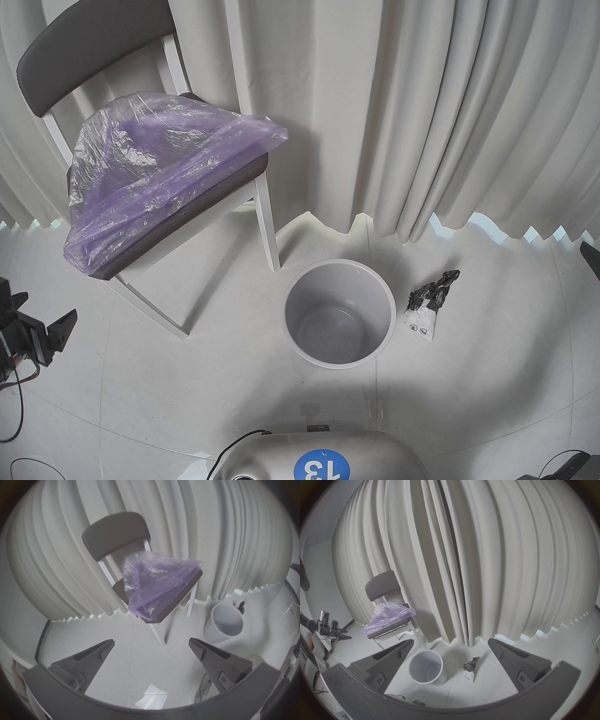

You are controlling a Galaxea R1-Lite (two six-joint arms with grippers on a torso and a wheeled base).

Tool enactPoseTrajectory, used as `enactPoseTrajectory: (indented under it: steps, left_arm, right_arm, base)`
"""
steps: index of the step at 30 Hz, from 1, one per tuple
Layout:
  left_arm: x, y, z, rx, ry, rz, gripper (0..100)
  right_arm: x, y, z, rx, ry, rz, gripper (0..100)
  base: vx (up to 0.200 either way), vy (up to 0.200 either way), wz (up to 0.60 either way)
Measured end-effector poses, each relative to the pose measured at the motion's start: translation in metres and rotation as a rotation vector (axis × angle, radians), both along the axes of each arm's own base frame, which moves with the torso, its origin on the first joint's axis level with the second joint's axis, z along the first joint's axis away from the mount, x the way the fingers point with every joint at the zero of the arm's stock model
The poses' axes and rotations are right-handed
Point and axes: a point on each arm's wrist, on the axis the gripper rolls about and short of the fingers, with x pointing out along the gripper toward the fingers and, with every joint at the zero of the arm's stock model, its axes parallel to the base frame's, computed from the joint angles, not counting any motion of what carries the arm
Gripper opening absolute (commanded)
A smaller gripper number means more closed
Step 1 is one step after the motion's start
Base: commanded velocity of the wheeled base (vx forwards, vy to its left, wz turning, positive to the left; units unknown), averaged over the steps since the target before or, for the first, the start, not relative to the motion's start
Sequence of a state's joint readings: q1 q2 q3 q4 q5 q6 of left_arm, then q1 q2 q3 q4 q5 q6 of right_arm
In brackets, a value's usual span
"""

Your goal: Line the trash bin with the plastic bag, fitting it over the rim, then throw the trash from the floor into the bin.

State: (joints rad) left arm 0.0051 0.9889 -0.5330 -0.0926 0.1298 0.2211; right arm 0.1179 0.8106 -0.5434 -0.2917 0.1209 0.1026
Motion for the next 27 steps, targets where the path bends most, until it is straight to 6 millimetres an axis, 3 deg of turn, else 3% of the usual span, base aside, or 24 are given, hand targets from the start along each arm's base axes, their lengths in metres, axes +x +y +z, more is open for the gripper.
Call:
enactPoseTrajectory:
  steps: [10,27]
  left_arm:
    - [0.067,0.006,0.008,0.067,-0.036,0.099,100]
    - [0.094,0.024,0.01,0.15,-0.036,0.165,100]
  right_arm:
    - [0.015,0.005,0.004,0.017,0.031,0.035,100]
    - [0.018,0.005,0.013,0.064,0.019,0.035,100]
  base:
    - [0.0,0.0,0.0]
    - [0.0,0.0,0.0]
